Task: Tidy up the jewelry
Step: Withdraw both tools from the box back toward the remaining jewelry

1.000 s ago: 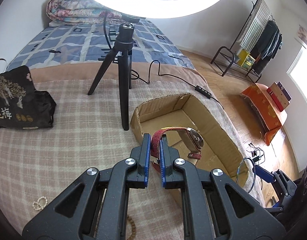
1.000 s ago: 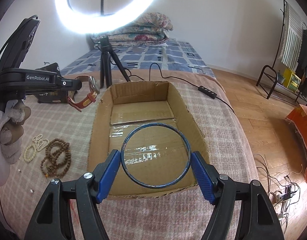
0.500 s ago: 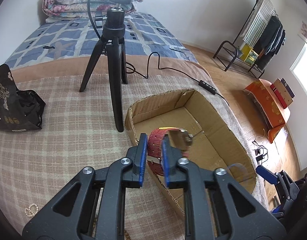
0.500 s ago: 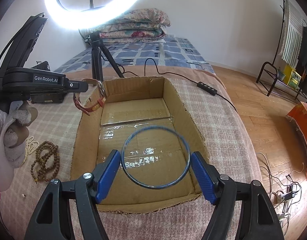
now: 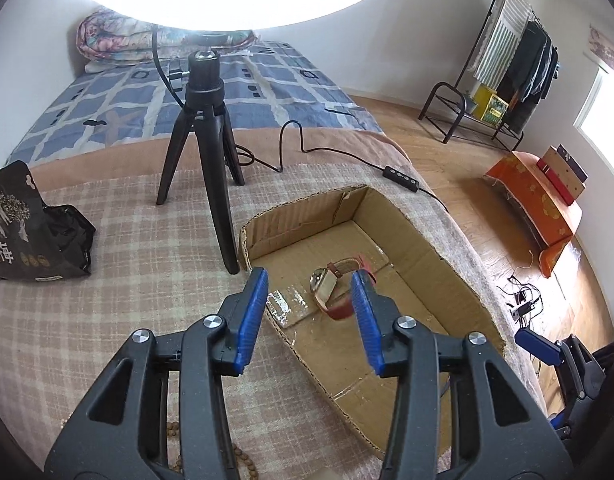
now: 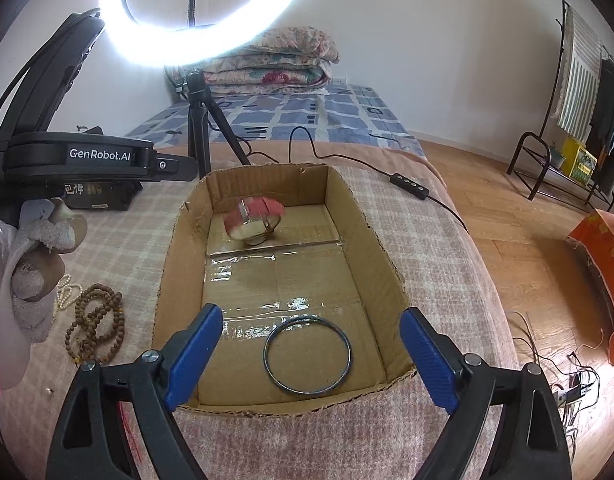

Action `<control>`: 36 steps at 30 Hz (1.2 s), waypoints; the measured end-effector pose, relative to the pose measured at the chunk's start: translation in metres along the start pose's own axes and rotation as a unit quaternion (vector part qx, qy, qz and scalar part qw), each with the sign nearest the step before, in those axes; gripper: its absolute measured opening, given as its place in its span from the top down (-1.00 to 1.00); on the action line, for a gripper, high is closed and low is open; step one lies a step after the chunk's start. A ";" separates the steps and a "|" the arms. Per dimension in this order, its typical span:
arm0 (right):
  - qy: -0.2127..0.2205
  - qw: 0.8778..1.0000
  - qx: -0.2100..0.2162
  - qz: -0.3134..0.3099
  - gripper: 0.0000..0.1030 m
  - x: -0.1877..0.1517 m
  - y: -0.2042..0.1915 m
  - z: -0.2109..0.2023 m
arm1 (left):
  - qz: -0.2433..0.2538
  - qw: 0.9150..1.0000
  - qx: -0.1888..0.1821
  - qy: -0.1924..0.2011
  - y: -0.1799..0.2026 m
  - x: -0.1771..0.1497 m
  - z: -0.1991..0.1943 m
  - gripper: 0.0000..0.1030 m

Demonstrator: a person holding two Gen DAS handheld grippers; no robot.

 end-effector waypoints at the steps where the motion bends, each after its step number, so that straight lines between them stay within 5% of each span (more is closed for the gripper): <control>1: 0.001 1.000 -0.001 0.000 -0.78 0.000 0.000 0.000 | -0.001 1.000 0.000 0.000 0.000 0.000 -0.002 0.15; 20: 0.020 1.000 0.001 0.004 -0.78 -0.003 -0.018 -0.059 | -0.004 0.999 0.022 0.032 -0.023 -0.009 -0.081 0.15; 36: 0.021 0.999 0.034 -0.023 -0.78 -0.023 -0.068 -0.098 | -0.007 0.995 0.066 0.072 -0.100 -0.046 -0.189 0.15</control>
Point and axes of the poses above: each gripper's, at about its wrist camera, not at the fingertips, and z roughly the way its jaws point, y to its right, x to its top, the point moved 10 cm from there along z, roughly the way its jaws point, and after that the axes turned 3 degrees about x, right-handed, at the moved point
